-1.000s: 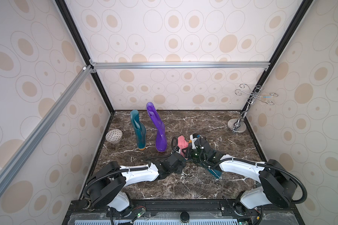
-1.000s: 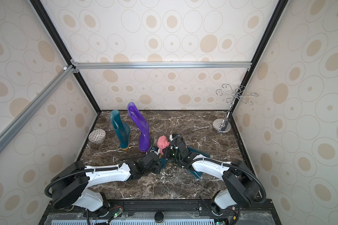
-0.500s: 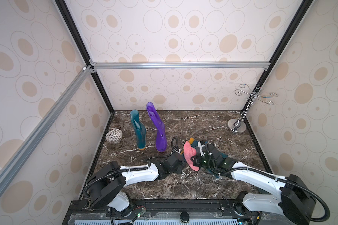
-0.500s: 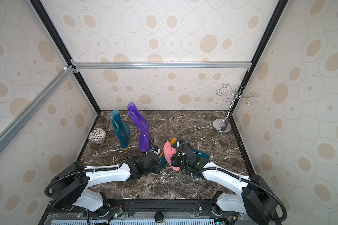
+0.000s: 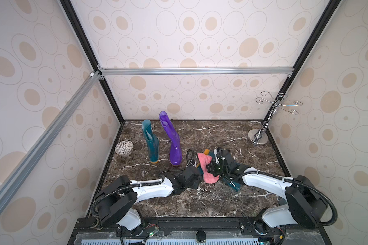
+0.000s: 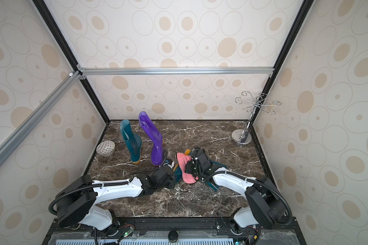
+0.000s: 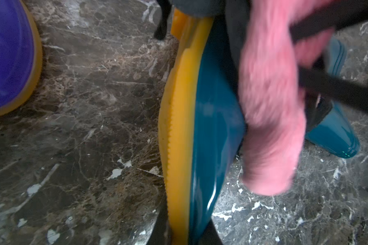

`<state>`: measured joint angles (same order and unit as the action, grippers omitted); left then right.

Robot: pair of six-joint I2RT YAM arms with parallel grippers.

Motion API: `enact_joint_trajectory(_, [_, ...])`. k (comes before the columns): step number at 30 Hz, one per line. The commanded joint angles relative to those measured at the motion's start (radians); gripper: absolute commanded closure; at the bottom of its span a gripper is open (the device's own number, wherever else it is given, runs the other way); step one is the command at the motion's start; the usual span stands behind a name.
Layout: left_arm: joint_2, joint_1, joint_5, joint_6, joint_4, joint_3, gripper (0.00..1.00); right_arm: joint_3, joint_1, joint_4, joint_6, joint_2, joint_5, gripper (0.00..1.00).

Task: Wipe the rubber boots with a cloth
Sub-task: Wipe the dirt off the rubber boot.

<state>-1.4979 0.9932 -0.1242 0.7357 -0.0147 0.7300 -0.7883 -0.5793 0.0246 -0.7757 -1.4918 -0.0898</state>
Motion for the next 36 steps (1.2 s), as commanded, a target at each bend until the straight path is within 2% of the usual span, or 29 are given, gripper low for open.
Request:
enact_joint_trajectory(1, [0.024,0.012,0.017,-0.010,0.004,0.023,1.00,-0.061,0.047,-0.025,0.002,-0.071,-0.018,1.00])
enact_joint_trajectory(6, [0.039,0.012,0.008,-0.001,-0.001,0.019,1.00,0.027,0.053,-0.069,-0.025,-0.021,0.085,1.00])
enact_joint_trajectory(13, [0.040,0.010,-0.004,-0.008,-0.009,0.026,1.00,0.210,0.057,-0.287,-0.066,0.224,0.263,1.00])
enact_joint_trajectory(19, [0.045,0.002,-0.010,-0.012,-0.013,0.027,1.00,0.197,0.083,-0.496,0.018,0.417,0.289,1.00])
enact_joint_trajectory(22, [0.049,0.001,-0.006,-0.006,-0.001,0.020,1.00,0.190,0.082,-0.483,0.069,0.459,0.247,1.00])
enact_joint_trajectory(27, [0.044,0.002,0.004,0.002,0.013,0.014,1.00,0.202,0.081,-0.307,0.076,0.316,0.044,1.00])
enact_joint_trajectory(29, [0.042,0.001,0.008,0.005,0.015,0.013,1.00,0.203,0.068,-0.171,0.054,0.241,-0.056,1.00])
enact_joint_trajectory(31, [0.040,0.001,0.012,0.008,0.015,0.013,1.00,0.161,0.027,-0.086,0.053,0.180,-0.099,1.00])
enact_joint_trajectory(34, [0.040,0.001,0.006,0.008,0.009,0.014,1.00,0.044,-0.074,-0.067,0.094,0.109,-0.076,1.00])
enact_joint_trajectory(36, [0.047,0.001,0.000,0.011,0.005,0.010,1.00,-0.006,-0.111,-0.021,0.089,0.071,-0.107,1.00])
